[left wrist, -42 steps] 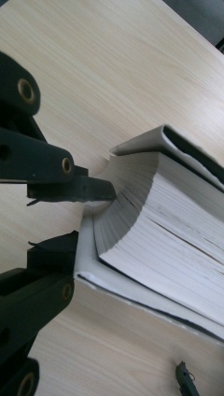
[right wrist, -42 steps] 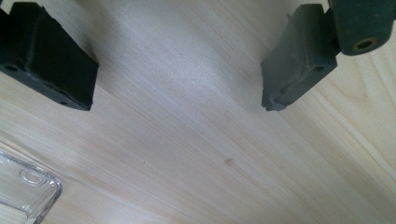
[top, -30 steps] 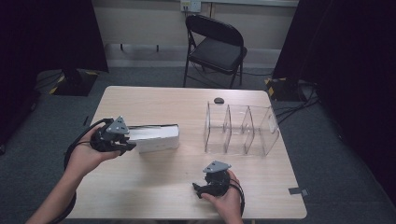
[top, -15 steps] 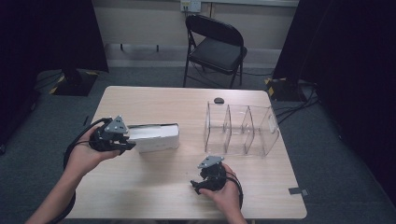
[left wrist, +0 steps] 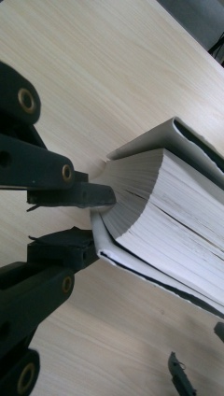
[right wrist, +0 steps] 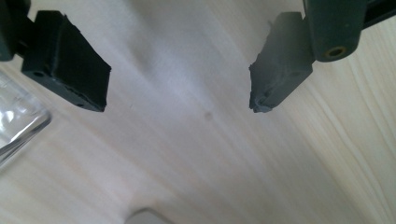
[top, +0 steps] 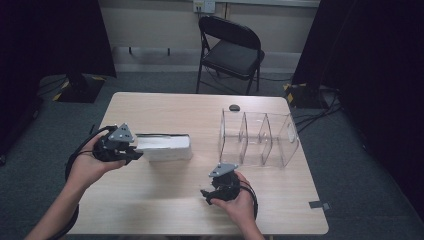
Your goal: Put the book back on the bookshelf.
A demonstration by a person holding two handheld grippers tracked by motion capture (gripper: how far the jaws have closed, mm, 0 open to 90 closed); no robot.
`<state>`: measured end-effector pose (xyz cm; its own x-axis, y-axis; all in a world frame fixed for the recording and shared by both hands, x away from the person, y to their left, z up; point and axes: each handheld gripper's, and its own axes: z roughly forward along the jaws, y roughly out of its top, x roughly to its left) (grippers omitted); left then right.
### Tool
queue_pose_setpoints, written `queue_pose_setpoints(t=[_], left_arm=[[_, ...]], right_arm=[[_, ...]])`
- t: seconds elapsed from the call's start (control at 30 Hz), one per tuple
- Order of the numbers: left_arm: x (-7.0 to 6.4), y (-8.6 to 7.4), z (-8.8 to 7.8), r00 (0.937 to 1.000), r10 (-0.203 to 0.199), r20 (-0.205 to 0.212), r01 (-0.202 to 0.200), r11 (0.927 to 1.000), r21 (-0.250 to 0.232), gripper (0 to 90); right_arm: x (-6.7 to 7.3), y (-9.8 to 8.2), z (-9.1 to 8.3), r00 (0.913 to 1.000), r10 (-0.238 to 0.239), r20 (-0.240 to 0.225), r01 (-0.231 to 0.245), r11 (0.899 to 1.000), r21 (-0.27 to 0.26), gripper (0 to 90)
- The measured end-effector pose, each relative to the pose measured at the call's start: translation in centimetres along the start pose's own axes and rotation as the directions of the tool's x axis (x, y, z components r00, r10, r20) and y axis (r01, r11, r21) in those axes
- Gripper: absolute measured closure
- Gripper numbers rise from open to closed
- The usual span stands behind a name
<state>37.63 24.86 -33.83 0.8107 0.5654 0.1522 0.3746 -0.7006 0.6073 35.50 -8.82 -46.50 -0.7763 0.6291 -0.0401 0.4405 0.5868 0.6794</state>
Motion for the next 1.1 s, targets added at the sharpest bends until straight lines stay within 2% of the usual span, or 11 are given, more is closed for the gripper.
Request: queue_pose_setpoints(t=[0.17,0.43,0.6,0.63,0.7,0.83,0.9,0.97,1.03,1.07,1.1], left_arm=[[0.0,0.0,0.0,1.0000,0.001,0.000,-0.001,1.0000,0.000,76.9],[-0.1,-0.1,0.0,1.0000,0.006,-0.001,-0.006,0.9999,0.012,76.4],[-0.3,-0.4,0.2,0.9999,-0.014,0.009,0.014,0.9999,0.004,75.5],[-0.1,-0.4,0.2,1.0000,0.004,0.007,-0.004,0.9998,0.017,75.2],[-0.2,-0.5,0.4,1.0000,-0.001,0.003,0.001,0.9998,0.018,74.8],[-0.5,-0.6,0.6,0.9999,0.012,0.012,-0.012,0.9998,0.015,73.9],[-0.8,-0.4,0.6,0.9998,0.018,0.011,-0.018,0.9997,0.014,73.4],[-0.9,-0.2,0.7,0.9995,0.027,0.016,-0.027,0.9995,0.015,73.0],[-1.1,-0.2,0.8,0.9998,0.011,0.015,-0.011,0.9999,0.002,73.2],[-1.0,-0.2,0.7,0.9996,0.026,0.013,-0.026,0.9997,0.004,73.3],[-1.0,-0.2,0.7,0.9995,0.028,0.013,-0.028,0.9996,0.005,73.6]], right_arm=[[-0.6,1.8,-1.0,0.9997,-0.022,-0.001,0.022,1.000,-0.017,19.4],[-0.6,4.1,-0.6,0.9970,-0.057,-0.052,0.060,0.997,0.041,20.2],[-0.4,6.0,-1.0,0.9936,-0.106,-0.039,0.108,0.993,0.052,20.4],[-0.4,6.5,-1.2,0.9928,-0.113,-0.039,0.115,0.992,0.049,20.4],[-0.3,7.6,-1.5,0.9909,-0.133,-0.025,0.133,0.991,0.029,20.3],[0.4,10.4,-2.5,0.9744,-0.222,0.037,0.223,0.974,-0.033,21.2],[1.2,11.5,-2.4,0.9610,-0.273,0.046,0.275,0.959,-0.064,24.5],[2.1,12.4,-2.1,0.9451,-0.326,0.024,0.327,0.942,-0.076,31.8],[2.3,13.1,-2.0,0.9462,-0.323,0.018,0.323,0.941,-0.098,33.6],[2.4,13.4,-2.0,0.9440,-0.329,0.016,0.329,0.939,-0.098,35.0],[2.5,13.6,-1.9,0.9350,-0.354,0.023,0.355,0.932,-0.079,37.0]])
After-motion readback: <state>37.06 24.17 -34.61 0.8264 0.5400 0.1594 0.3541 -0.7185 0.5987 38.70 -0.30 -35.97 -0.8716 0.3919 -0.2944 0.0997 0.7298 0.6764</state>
